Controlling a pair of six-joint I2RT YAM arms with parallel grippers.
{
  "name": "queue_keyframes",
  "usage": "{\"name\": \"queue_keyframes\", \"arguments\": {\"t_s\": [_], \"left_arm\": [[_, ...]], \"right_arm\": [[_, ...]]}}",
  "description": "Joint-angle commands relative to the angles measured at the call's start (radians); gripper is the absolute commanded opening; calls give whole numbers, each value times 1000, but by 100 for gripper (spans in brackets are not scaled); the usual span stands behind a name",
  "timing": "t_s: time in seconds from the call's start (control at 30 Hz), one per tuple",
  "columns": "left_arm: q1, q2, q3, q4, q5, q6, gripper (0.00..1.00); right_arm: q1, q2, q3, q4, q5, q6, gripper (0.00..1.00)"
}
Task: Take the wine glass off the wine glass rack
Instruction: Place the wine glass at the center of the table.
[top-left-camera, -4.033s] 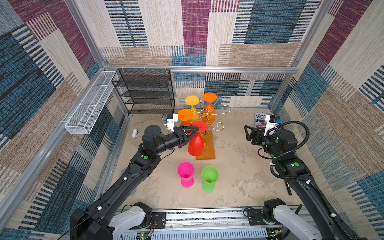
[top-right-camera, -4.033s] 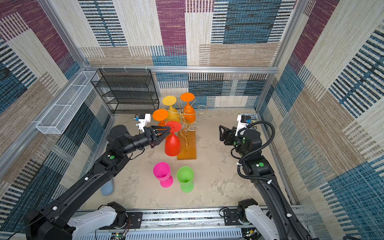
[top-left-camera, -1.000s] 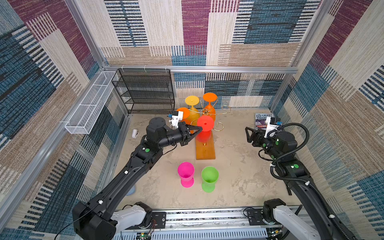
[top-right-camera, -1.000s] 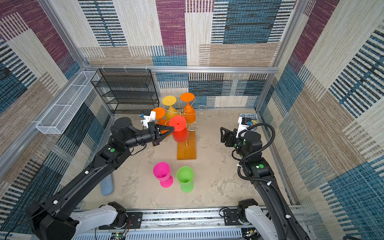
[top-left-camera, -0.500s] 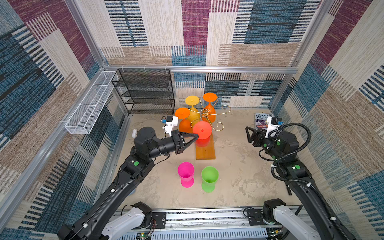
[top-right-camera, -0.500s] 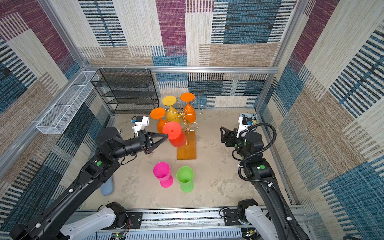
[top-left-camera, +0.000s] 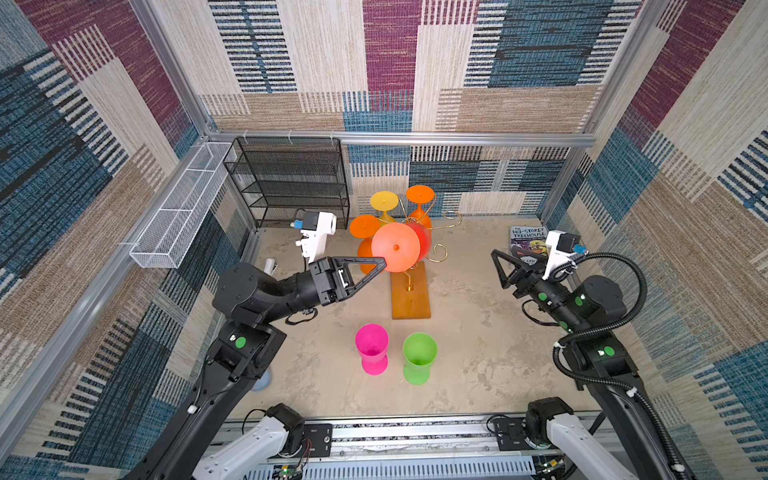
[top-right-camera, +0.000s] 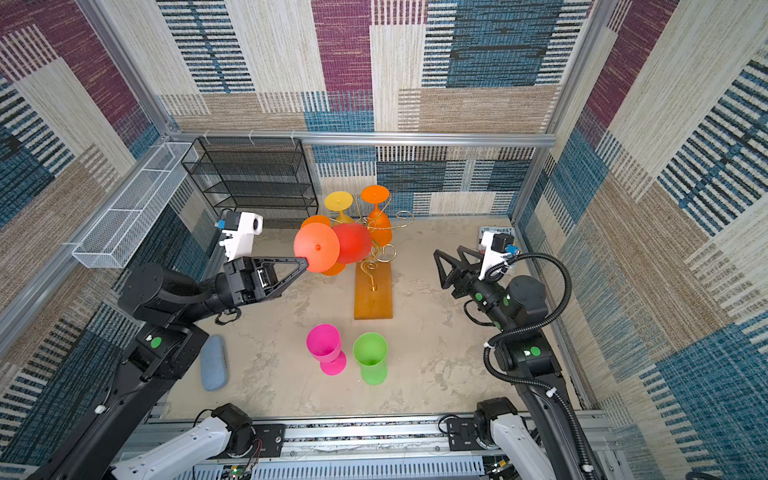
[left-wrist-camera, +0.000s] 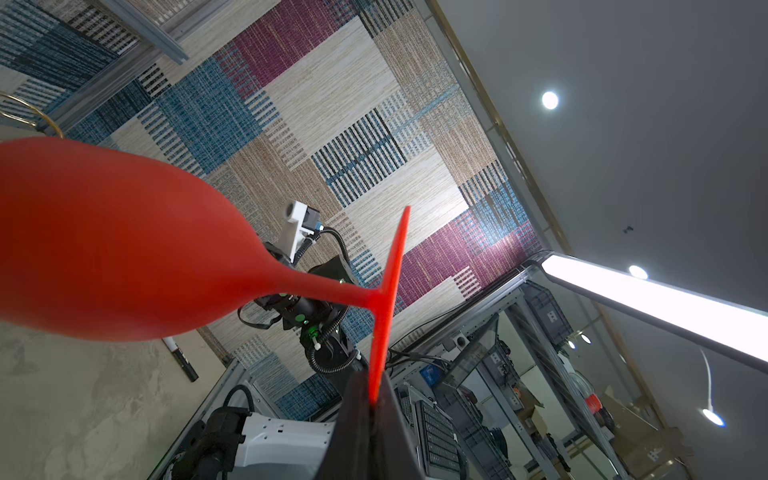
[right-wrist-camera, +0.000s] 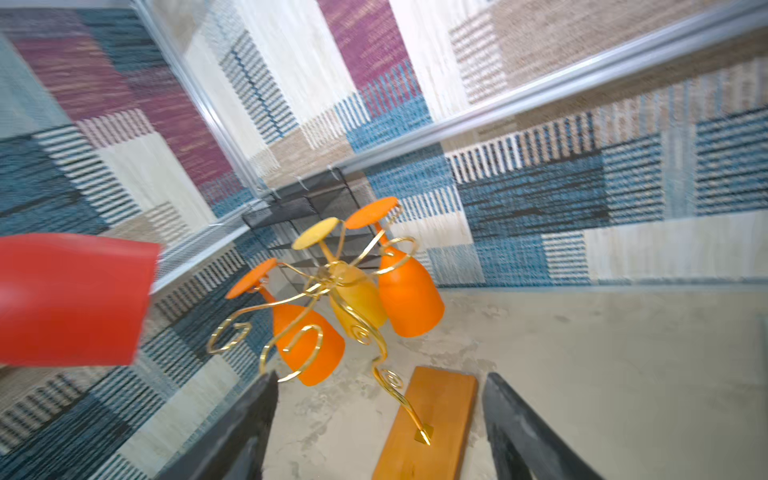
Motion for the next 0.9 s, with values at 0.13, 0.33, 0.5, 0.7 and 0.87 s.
{"name": "queue_keyframes", "arguments": {"t_s": [0.13, 0.33, 0.5, 0.7, 0.87], "left_arm": [[-30, 215, -43, 786, -33, -312, 0], [-123, 374, -37, 1035, -90, -414, 0], [-154, 428, -52, 1117, -121, -451, 0], [-155, 409, -70, 1131, -129, -445, 0], [-160, 396, -81, 1122, -127, -440, 0]], "right_arm": [[0, 39, -61, 489, -370, 258, 78], [0, 97, -94, 742, -436, 352, 79], [0, 110, -105, 877, -434, 381, 78], [-1, 105, -72, 767, -389, 277, 78], [0, 121, -69, 756, -354, 245, 78]]}}
